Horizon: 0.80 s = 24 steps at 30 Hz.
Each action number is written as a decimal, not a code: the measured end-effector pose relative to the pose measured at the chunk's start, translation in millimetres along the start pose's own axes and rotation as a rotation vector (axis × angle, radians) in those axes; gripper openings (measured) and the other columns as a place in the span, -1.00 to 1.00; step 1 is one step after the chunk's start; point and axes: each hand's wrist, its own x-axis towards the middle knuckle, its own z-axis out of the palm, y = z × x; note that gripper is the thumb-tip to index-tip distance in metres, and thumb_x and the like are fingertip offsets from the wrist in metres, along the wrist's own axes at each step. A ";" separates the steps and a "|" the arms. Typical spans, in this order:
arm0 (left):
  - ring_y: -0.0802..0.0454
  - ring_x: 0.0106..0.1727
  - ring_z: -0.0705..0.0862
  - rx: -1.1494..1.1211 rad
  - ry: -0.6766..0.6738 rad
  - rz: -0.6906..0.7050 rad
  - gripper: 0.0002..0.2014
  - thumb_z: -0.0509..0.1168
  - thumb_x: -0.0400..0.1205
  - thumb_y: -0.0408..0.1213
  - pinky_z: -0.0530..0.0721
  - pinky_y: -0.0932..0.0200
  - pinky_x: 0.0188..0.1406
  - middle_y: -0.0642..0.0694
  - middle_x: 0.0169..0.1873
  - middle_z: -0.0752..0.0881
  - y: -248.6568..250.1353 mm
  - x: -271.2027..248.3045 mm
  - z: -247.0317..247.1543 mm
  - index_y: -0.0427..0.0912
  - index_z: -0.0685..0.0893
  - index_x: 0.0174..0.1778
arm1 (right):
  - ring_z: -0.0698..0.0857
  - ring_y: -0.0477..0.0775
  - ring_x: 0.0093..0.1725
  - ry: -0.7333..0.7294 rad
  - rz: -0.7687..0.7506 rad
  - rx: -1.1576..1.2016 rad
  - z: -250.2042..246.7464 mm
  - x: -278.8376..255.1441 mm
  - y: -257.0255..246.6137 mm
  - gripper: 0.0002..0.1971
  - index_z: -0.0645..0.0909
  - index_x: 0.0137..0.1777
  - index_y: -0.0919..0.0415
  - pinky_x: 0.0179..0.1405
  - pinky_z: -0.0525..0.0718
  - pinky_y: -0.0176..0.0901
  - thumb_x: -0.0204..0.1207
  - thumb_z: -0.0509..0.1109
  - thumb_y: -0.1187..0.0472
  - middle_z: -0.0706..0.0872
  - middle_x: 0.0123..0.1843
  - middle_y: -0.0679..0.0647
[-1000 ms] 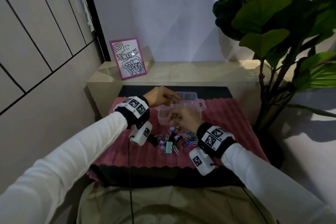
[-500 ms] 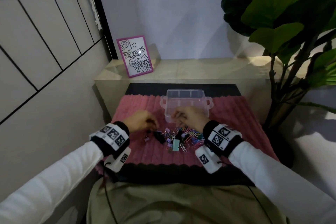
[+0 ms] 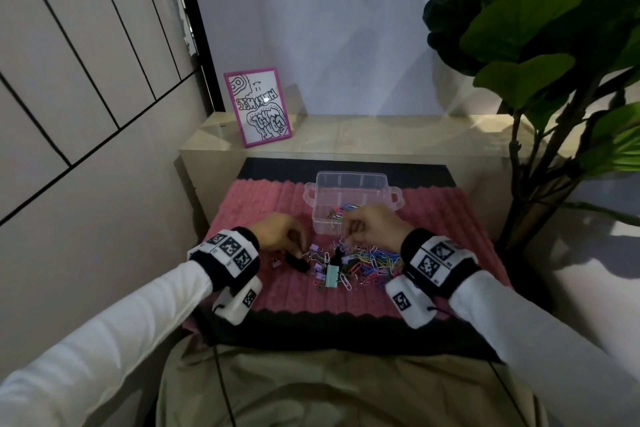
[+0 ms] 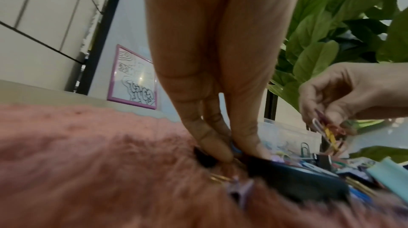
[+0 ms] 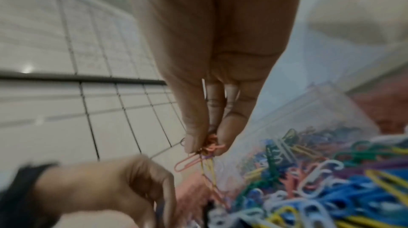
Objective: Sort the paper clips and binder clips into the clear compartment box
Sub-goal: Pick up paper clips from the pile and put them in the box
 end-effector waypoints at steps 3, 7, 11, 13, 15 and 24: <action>0.29 -0.26 0.61 -0.049 0.048 0.001 -0.81 0.44 0.43 -0.40 0.50 0.45 -0.18 0.01 -0.19 0.72 -8.2 -8.0 -4.6 -0.22 0.75 -0.04 | 0.69 -0.26 -0.40 0.072 0.019 0.315 -8.4 -0.6 2.0 -0.91 0.68 -0.12 0.35 -0.33 0.65 -0.44 0.37 0.48 0.41 0.73 -0.32 -0.03; 0.35 -0.29 0.59 -0.117 0.169 -0.011 -0.74 0.48 0.41 -0.33 0.44 0.60 -0.31 0.21 -0.31 0.67 -4.1 -14.9 -11.8 -0.17 0.71 0.02 | 0.68 -0.33 -0.44 0.104 0.018 0.470 -12.2 4.0 0.5 -0.87 0.65 -0.26 0.21 -0.35 0.66 -0.45 0.35 0.49 0.44 0.73 -0.37 -0.06; 0.27 -0.26 0.64 -0.158 0.150 0.052 -0.75 0.48 0.42 -0.30 0.50 0.60 -0.31 0.06 -0.24 0.73 13.7 -12.8 -10.9 -0.16 0.70 0.01 | 0.69 -0.30 -0.44 0.160 0.045 0.523 -9.7 7.1 -1.2 -0.85 0.62 -0.27 0.21 -0.36 0.66 -0.40 0.36 0.48 0.45 0.69 -0.35 0.02; 0.17 -0.20 0.68 -0.147 0.103 0.075 -0.76 0.47 0.43 -0.31 0.54 0.55 -0.25 -0.08 -0.11 0.78 20.5 -8.6 -6.5 -0.16 0.70 0.00 | 0.72 -0.12 -0.36 0.135 0.089 0.603 -11.5 6.7 -1.0 -0.87 0.60 -0.23 0.28 -0.37 0.76 -0.23 0.38 0.45 0.49 0.65 -0.30 0.09; 0.12 -0.15 0.67 -0.117 0.079 0.078 -0.75 0.47 0.43 -0.33 0.53 0.56 -0.25 -0.15 -0.03 0.78 24.6 -4.5 -1.6 -0.17 0.70 0.02 | 0.73 0.05 -0.27 0.085 0.103 0.580 -13.2 5.3 -0.8 -0.86 0.60 -0.20 0.27 -0.30 0.81 -0.12 0.39 0.44 0.50 0.64 -0.23 0.11; -0.07 0.15 0.63 0.214 -0.010 0.114 -0.81 0.39 0.47 -0.40 0.50 0.25 0.13 -0.17 0.13 0.69 37.3 9.9 18.9 -0.27 0.70 0.00 | 0.69 -0.12 -0.27 0.106 0.044 0.357 -15.6 4.2 -2.1 -0.82 0.65 -0.13 0.28 -0.25 0.68 -0.43 0.36 0.41 0.54 0.71 -0.26 0.01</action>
